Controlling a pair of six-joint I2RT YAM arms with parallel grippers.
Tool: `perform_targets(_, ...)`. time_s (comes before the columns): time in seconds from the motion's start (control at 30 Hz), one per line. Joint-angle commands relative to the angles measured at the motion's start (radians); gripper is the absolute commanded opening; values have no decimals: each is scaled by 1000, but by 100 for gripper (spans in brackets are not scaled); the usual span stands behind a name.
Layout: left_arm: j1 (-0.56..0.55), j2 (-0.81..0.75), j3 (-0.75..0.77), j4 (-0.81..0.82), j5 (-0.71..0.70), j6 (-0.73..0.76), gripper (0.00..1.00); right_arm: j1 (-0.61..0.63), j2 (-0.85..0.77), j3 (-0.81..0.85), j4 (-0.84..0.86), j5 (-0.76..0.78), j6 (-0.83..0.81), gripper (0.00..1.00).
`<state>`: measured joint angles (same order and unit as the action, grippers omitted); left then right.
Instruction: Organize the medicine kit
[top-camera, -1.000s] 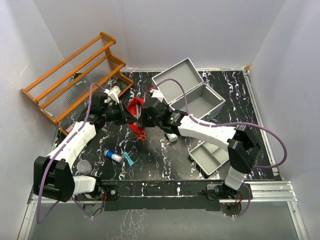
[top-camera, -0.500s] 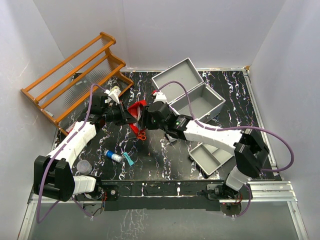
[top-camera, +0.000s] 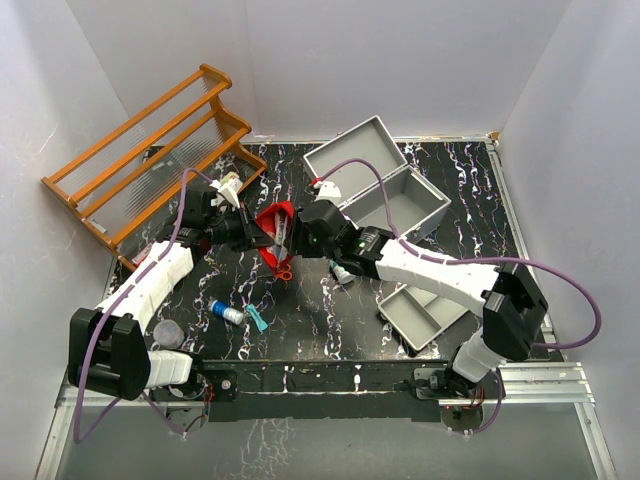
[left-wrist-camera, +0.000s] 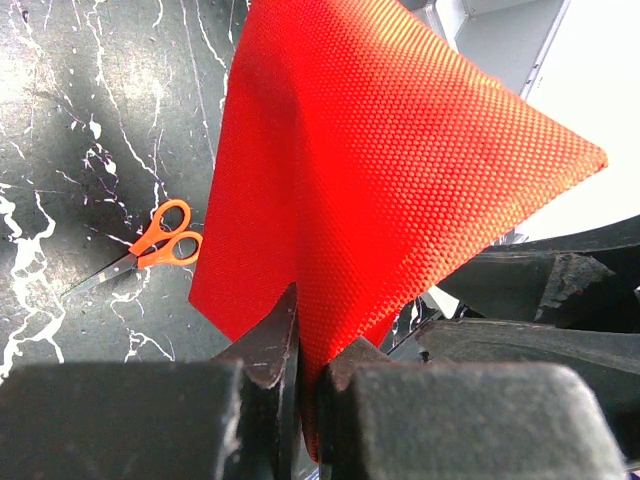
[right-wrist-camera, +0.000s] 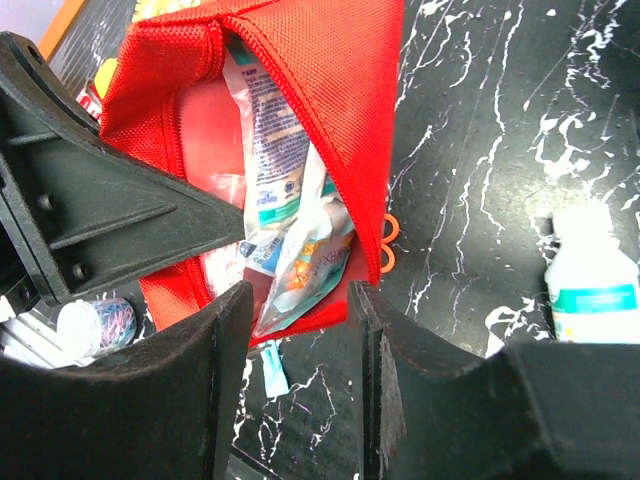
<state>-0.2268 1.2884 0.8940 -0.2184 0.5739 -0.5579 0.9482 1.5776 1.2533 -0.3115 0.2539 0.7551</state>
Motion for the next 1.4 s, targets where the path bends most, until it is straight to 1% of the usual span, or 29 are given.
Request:
perform_targets(0.0,0,-2,34,-6,32,-2,0,3,-71,46,-33,50,2,40)
perform_targets(0.17,0,13,35,-17,20,-12,0,3,-76,52,-100,85,2,41)
perform_targets(0.27,-1,25,34,-19,27,-23,0,3,-77,40,-103,93,2,42)
perform_targets(0.4,-1,34,32,-9,57,-35,0,3,-34,58,-96,87,-17,43)
perform_targets(0.47,-3,38,30,-6,69,-41,0,3,-1,82,-96,84,-24,42)
perform_targets(0.53,-2,40,29,-11,79,-44,0,3,31,103,-102,93,-28,39)
perform_targets(0.67,-5,38,19,-23,94,-55,0,3,68,122,-113,110,-36,26)
perform_targets(0.83,-19,35,-15,-17,120,-88,0,3,92,118,-135,91,-51,15)
perform_targets(0.9,-31,36,-26,-21,124,-97,1,3,92,104,-132,68,-60,7)
perform_targets(0.97,-41,32,-37,-30,120,-104,7,2,87,89,-123,42,-77,0)
perform_targets(1.0,-44,28,-43,-36,117,-107,12,2,84,81,-117,33,-85,0)
perform_targets(1.03,-46,22,-46,-40,111,-109,20,2,82,75,-113,25,-95,0)
perform_targets(1.13,-46,2,-57,-50,91,-113,39,3,79,64,-110,1,-116,0)
perform_targets(1.2,-46,-17,-65,-54,70,-115,49,2,84,61,-111,-15,-125,0)
perform_targets(1.3,-45,-43,-101,-8,43,-142,59,3,86,52,-115,-43,-122,0)
perform_targets(1.37,-46,-48,-135,38,34,-177,61,4,78,35,-89,-58,-110,0)
